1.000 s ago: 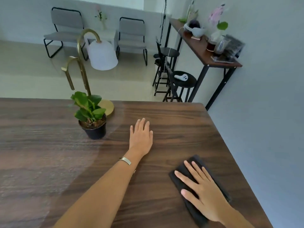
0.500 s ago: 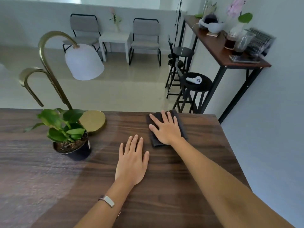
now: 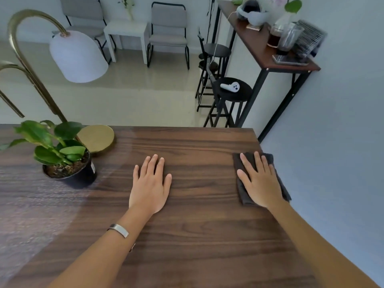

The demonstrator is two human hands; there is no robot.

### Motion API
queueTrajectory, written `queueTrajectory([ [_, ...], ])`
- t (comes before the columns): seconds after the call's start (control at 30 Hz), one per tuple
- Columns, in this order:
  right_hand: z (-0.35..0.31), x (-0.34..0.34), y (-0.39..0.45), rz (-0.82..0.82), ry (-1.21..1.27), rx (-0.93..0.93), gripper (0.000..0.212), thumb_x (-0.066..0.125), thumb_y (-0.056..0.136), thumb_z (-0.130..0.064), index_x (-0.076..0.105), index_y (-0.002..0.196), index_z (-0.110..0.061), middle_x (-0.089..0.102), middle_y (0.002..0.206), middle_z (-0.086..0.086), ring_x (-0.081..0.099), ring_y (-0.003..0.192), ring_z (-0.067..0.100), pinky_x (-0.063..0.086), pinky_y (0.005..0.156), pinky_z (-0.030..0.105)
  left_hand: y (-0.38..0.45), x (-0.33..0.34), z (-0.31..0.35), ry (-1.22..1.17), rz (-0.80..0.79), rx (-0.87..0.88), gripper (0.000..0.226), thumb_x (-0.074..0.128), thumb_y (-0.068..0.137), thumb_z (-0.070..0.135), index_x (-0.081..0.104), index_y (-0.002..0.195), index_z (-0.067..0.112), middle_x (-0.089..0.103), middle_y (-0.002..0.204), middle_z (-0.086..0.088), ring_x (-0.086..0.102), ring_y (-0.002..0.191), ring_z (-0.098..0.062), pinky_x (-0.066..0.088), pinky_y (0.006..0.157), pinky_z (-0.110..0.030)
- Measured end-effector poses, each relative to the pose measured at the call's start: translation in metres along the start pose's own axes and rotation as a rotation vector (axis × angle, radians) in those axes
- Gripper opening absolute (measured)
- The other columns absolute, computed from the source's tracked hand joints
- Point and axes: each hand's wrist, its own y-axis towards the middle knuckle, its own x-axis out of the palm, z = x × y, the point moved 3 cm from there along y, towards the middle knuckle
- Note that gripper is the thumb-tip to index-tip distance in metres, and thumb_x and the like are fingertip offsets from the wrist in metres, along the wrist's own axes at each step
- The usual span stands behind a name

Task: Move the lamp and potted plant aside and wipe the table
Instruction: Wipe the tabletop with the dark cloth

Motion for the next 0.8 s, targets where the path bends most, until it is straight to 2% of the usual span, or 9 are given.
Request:
queueTrajectory([
  [0.1, 0.014, 0.008, -0.083, -0.009, -0.012, -0.013, 0.064, -0.006, 0.092, -0.067, -0.006, 0.152, -0.044, 0.007, 0.165, 0.007, 0.006, 0.151, 0.030, 0.007, 0.121, 0.044, 0.000, 0.002, 0.003, -0.002, 0.001, 0.006, 0.059, 0.020, 0.098, 0.046, 0.027, 0.148, 0.015, 0.026, 0.157, -0.007, 0.016, 0.147, -0.025, 0.015, 0.118, -0.050],
  [0.17, 0.017, 0.007, -0.086, -0.034, -0.024, -0.006, 0.062, -0.007, 0.091, -0.069, -0.011, 0.149, -0.048, 0.006, 0.165, 0.006, 0.004, 0.152, 0.029, 0.004, 0.120, 0.043, 0.000, 0.002, 0.004, 0.004, -0.002, 0.005, 0.061, 0.017, 0.097, 0.047, 0.026, 0.148, 0.016, 0.025, 0.157, -0.007, 0.015, 0.147, -0.025, 0.014, 0.118, -0.049],
  [0.23, 0.013, 0.001, -0.049, -0.002, -0.029, -0.003, 0.063, -0.004, 0.092, -0.068, -0.007, 0.152, -0.047, 0.005, 0.165, 0.008, 0.004, 0.151, 0.031, 0.004, 0.120, 0.045, 0.002, 0.001, 0.006, 0.010, -0.001, 0.004, 0.061, 0.014, 0.097, 0.048, 0.025, 0.149, 0.017, 0.024, 0.158, -0.006, 0.015, 0.147, -0.024, 0.013, 0.118, -0.048],
  [0.33, 0.002, -0.013, 0.054, 0.040, -0.001, 0.048, 0.064, 0.008, 0.095, -0.064, 0.005, 0.155, -0.040, 0.005, 0.165, 0.013, 0.004, 0.151, 0.034, 0.006, 0.121, 0.051, 0.002, 0.002, 0.009, 0.020, 0.001, 0.005, 0.062, 0.012, 0.097, 0.048, 0.024, 0.149, 0.017, 0.023, 0.158, -0.006, 0.014, 0.147, -0.023, 0.013, 0.118, -0.048],
  [0.43, -0.025, -0.016, 0.140, -0.045, 0.063, 0.146, 0.065, 0.012, 0.096, -0.065, 0.008, 0.155, -0.039, 0.001, 0.165, 0.012, -0.002, 0.151, 0.034, 0.000, 0.121, 0.053, 0.001, 0.003, 0.006, 0.021, 0.009, 0.000, 0.062, 0.010, 0.096, 0.049, 0.022, 0.149, 0.018, 0.022, 0.158, -0.004, 0.012, 0.148, -0.022, 0.010, 0.118, -0.046],
  [0.5, -0.049, -0.011, 0.155, -0.069, 0.070, 0.159, 0.066, 0.012, 0.095, -0.065, 0.009, 0.155, -0.038, -0.001, 0.165, 0.012, -0.005, 0.151, 0.034, -0.002, 0.121, 0.053, 0.002, 0.003, 0.002, 0.022, 0.016, -0.008, 0.062, 0.011, 0.096, 0.050, 0.022, 0.149, 0.019, 0.021, 0.159, -0.003, 0.012, 0.148, -0.021, 0.010, 0.118, -0.045],
  [0.57, -0.071, -0.006, 0.134, -0.078, 0.073, 0.062, 0.064, 0.012, 0.097, -0.064, 0.006, 0.155, -0.039, -0.003, 0.165, 0.011, -0.005, 0.151, 0.032, -0.002, 0.122, 0.050, 0.001, 0.003, 0.000, 0.017, 0.001, -0.002, 0.061, 0.012, 0.097, 0.050, 0.021, 0.149, 0.019, 0.020, 0.159, -0.003, 0.011, 0.148, -0.020, 0.009, 0.118, -0.045],
  [0.67, -0.086, 0.006, 0.056, -0.051, 0.052, -0.140, 0.061, 0.012, 0.098, -0.061, 0.001, 0.154, -0.042, -0.003, 0.165, 0.008, -0.004, 0.152, 0.029, -0.002, 0.122, 0.045, -0.001, 0.002, -0.001, 0.001, -0.010, -0.005, 0.060, 0.014, 0.098, 0.049, 0.019, 0.150, 0.020, 0.018, 0.160, -0.002, 0.008, 0.148, -0.020, 0.007, 0.119, -0.044],
  [0.8, -0.055, 0.018, -0.052, -0.045, 0.022, -0.330, 0.058, 0.004, 0.095, -0.068, -0.002, 0.150, -0.052, -0.008, 0.164, -0.009, -0.010, 0.151, 0.018, -0.003, 0.120, 0.038, -0.003, 0.001, 0.005, -0.021, -0.007, 0.002, 0.061, 0.014, 0.098, 0.049, 0.019, 0.150, 0.019, 0.018, 0.160, -0.003, 0.008, 0.148, -0.021, 0.006, 0.119, -0.044],
])
